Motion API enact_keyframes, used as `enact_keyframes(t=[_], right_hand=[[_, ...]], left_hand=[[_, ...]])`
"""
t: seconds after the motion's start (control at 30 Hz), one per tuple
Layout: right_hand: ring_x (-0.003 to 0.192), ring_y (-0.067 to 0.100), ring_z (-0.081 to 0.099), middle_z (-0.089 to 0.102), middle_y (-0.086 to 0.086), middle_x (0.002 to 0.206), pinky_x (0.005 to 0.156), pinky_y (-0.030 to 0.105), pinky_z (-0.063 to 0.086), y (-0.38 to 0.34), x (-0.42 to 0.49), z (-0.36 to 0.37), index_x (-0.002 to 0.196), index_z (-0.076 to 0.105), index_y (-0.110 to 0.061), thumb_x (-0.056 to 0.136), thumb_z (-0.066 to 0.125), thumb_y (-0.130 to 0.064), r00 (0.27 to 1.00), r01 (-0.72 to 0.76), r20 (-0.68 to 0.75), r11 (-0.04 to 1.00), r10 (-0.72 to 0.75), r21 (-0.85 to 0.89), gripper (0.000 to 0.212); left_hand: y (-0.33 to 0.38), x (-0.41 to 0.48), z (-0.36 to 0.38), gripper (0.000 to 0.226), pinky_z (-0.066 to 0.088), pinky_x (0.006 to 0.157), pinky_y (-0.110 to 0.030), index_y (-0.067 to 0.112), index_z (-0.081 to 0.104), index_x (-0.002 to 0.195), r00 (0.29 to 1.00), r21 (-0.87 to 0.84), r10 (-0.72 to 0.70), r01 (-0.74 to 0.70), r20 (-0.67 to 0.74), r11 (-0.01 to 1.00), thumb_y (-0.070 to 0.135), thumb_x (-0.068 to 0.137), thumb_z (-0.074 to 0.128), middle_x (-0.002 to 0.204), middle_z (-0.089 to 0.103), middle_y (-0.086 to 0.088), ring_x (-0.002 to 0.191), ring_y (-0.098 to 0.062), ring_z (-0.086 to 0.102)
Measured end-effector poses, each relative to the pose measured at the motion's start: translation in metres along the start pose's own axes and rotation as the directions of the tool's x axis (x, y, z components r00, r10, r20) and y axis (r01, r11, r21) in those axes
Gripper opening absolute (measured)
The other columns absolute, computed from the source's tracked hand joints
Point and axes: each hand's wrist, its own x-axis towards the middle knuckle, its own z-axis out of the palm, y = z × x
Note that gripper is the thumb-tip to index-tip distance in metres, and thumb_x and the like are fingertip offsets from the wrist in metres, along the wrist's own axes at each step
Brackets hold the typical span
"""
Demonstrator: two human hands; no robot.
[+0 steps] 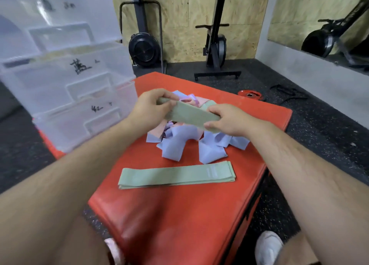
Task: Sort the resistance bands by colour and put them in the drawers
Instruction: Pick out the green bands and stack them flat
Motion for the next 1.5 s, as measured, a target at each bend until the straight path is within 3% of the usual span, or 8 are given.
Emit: enact_keyframes(t=[0.23,0.37,0.5,0.67,0.93,1.1,1.23,1.5], right_hand=[[0.080,0.020,0.057,0.061,-0.004,0.082,0.069,0.035,0.045,0.011,-0.010,-0.009,0.083,0.060,-0.023,0.088,0.068,-0.028,0.994,-0.111,0.011,0.988,0.113,-0.111,0.011],[0.076,0.004,0.059,0.066,-0.012,0.089,0.065,0.022,0.045,0.010,-0.024,-0.026,0.093,0.069,-0.023,0.090,0.073,-0.025,0.989,-0.138,-0.045,0.983,0.144,0.125,0.006],[0.078,0.014,0.064,0.073,0.003,0.092,0.068,0.027,0.051,0.008,-0.040,-0.025,0.102,0.072,-0.018,0.091,0.072,-0.013,0.968,-0.249,0.131,0.899,0.216,0.360,0.012],[0.067,0.018,0.056,0.068,0.004,0.078,0.066,0.038,0.042,0.008,-0.053,-0.004,0.092,0.077,-0.020,0.089,0.073,-0.019,0.925,-0.301,0.296,0.934,0.238,0.191,0.004],[0.081,0.010,0.061,0.066,-0.013,0.085,0.066,0.027,0.042,0.002,-0.056,0.025,0.088,0.069,-0.031,0.085,0.075,-0.026,0.896,-0.211,0.343,0.950,0.282,-0.231,0.008],[0.089,0.015,0.061,0.063,-0.012,0.090,0.077,0.032,0.049,0.002,-0.053,0.036,0.091,0.063,-0.037,0.081,0.077,-0.027,0.887,-0.198,0.350,0.934,0.300,-0.298,0.019],[0.089,0.014,0.058,0.056,-0.017,0.086,0.073,0.028,0.043,0.000,-0.054,0.041,0.094,0.064,-0.037,0.082,0.075,-0.028,0.907,-0.160,0.328,0.936,0.265,-0.313,0.019],[0.111,0.015,0.056,0.055,-0.014,0.120,0.099,0.037,0.048,-0.010,-0.064,0.042,0.128,0.055,-0.036,0.070,0.084,-0.048,0.860,-0.067,0.447,0.924,0.245,-0.378,0.065]], left_hand=[[-0.040,-0.019,-0.049,0.009,0.056,0.084,-0.036,0.026,0.073,0.090,0.987,-0.146,-0.163,0.163,0.009,0.976,0.019,0.090,0.068,0.088,0.072,0.003,0.078,-0.009,0.064],[-0.057,-0.029,-0.071,0.009,0.050,0.060,-0.019,0.027,0.075,0.087,0.976,-0.182,-0.213,0.219,0.052,0.959,0.018,0.088,0.072,0.080,0.069,0.006,0.069,-0.007,0.061],[-0.076,-0.048,-0.081,0.007,0.046,0.056,-0.019,0.022,0.074,0.084,0.951,-0.098,-0.264,0.281,0.161,0.955,0.018,0.081,0.079,0.074,0.065,0.004,0.066,-0.010,0.057],[-0.089,-0.071,-0.081,0.008,0.048,0.070,-0.028,0.016,0.074,0.083,0.927,-0.018,-0.256,0.271,0.273,0.962,0.016,0.079,0.081,0.080,0.071,-0.001,0.075,-0.012,0.061],[-0.092,-0.087,-0.060,0.011,0.051,0.082,-0.032,0.019,0.075,0.091,0.897,0.298,-0.288,0.190,0.334,0.936,0.019,0.081,0.079,0.095,0.073,-0.006,0.089,-0.018,0.064],[-0.096,-0.087,-0.048,0.013,0.043,0.066,-0.018,0.018,0.075,0.092,0.891,0.488,-0.274,0.069,0.362,0.870,0.019,0.080,0.078,0.089,0.071,0.002,0.079,-0.010,0.060],[-0.103,-0.087,-0.044,0.014,0.041,0.074,-0.024,0.017,0.075,0.093,0.891,0.580,-0.221,-0.057,0.397,0.812,0.019,0.080,0.076,0.091,0.068,0.002,0.090,-0.016,0.061],[-0.094,-0.097,-0.028,0.047,0.041,0.096,-0.024,0.030,0.067,0.119,0.796,0.349,-0.025,-0.236,0.604,0.907,0.043,0.076,0.081,0.110,0.061,0.014,0.104,-0.005,0.052]])
